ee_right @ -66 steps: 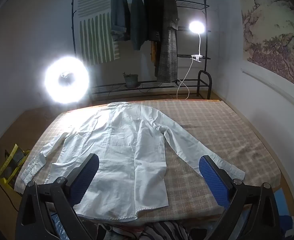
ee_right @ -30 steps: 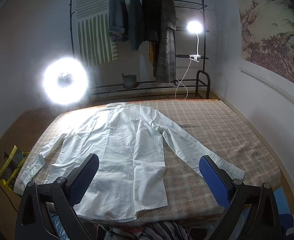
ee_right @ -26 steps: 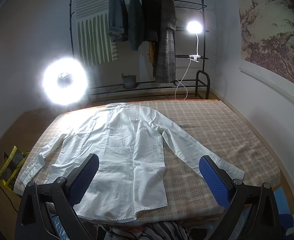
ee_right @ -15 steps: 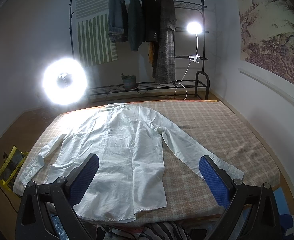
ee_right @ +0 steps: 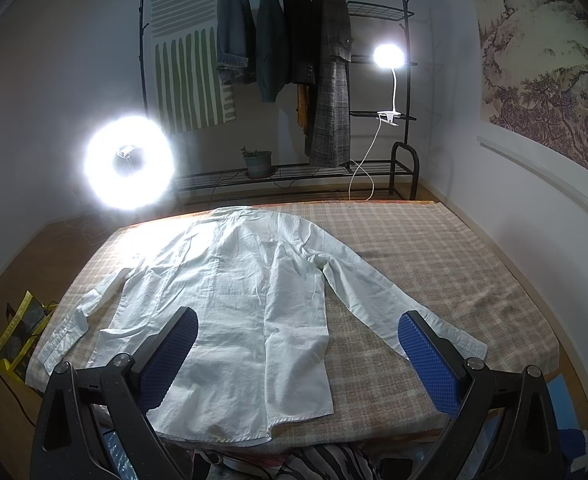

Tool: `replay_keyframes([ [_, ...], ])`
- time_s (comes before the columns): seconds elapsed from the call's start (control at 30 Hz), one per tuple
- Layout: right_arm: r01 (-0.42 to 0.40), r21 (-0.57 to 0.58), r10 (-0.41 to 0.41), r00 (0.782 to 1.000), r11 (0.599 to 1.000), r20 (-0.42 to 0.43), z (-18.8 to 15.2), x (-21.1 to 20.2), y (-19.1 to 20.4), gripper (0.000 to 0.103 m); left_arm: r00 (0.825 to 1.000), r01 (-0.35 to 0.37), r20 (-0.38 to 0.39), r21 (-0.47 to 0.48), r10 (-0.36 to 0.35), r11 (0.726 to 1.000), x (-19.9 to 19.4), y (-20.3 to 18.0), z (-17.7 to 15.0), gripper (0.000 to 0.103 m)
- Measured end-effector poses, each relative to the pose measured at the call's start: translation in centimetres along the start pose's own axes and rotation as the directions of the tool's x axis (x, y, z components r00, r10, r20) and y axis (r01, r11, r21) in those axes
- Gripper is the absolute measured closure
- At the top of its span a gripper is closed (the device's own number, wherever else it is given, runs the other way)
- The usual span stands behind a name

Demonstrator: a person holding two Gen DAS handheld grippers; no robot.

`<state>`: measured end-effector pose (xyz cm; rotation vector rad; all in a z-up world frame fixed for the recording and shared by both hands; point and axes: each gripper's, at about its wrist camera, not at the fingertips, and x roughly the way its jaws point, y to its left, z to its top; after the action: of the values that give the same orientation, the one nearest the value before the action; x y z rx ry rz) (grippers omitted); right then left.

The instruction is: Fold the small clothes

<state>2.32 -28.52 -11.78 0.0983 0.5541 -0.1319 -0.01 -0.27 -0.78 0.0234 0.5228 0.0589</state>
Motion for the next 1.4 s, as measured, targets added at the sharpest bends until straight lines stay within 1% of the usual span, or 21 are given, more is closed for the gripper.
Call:
replay_keyframes([
  [0.63, 0.007, -0.015, -0.007, 1.000, 1.000, 0.007, 0.3, 0.2, 0.4, 0.002, 1.000, -0.003, 0.001, 0.002, 0.003, 1.000, 0.0, 0.0, -0.1, 0.000],
  [0.93, 0.000, -0.036, 0.000, 1.000, 0.999, 0.008, 0.4, 0.7, 1.5, 0.002, 1.000, -0.030, -0.009, -0.011, 0.030, 0.999, 2.1, 1.8, -0.2, 0.000],
  [1.03, -0.005, -0.051, 0.005, 1.000, 0.999, 0.005, 0.5, 1.0, 2.1, 0.002, 0.999, -0.041, -0.009, -0.021, 0.041, 0.999, 3.4, 2.9, -0.5, 0.000],
  [1.13, -0.010, -0.059, 0.010, 1.000, 0.998, 0.000, 0.4, 1.4, 2.7, 0.002, 0.997, -0.072, -0.014, -0.004, 0.072, 0.997, 5.6, 4.8, -1.0, 0.000],
  [1.2, -0.013, -0.063, 0.013, 1.000, 0.998, -0.006, 0.4, 1.8, 3.0, 0.002, 0.996, -0.086, -0.033, -0.001, 0.086, 0.996, 7.4, 6.2, -1.4, 0.000],
  [1.23, -0.014, -0.065, 0.013, 1.000, 0.998, -0.009, 0.4, 2.0, 3.2, 0.002, 0.996, -0.082, -0.045, -0.003, 0.082, 0.997, 8.1, 6.8, -1.6, 0.000],
  [1.27, -0.014, -0.067, 0.014, 1.000, 0.998, -0.012, 0.3, 2.1, 3.3, 0.002, 0.995, -0.074, -0.075, -0.011, 0.073, 0.997, 9.5, 7.9, -2.0, 0.001],
  [1.33, -0.015, -0.076, 0.013, 1.000, 0.997, -0.015, 0.3, 2.6, 3.8, 0.002, 0.990, -0.060, -0.129, -0.035, 0.055, 0.998, 11.8, 9.9, -2.7, 0.007],
  [1.4, -0.016, -0.081, 0.014, 1.000, 0.997, -0.022, 0.2, 3.2, 4.1, 0.002, 0.982, -0.069, -0.180, -0.055, 0.058, 0.996, 14.1, 11.9, -3.8, 0.013],
])
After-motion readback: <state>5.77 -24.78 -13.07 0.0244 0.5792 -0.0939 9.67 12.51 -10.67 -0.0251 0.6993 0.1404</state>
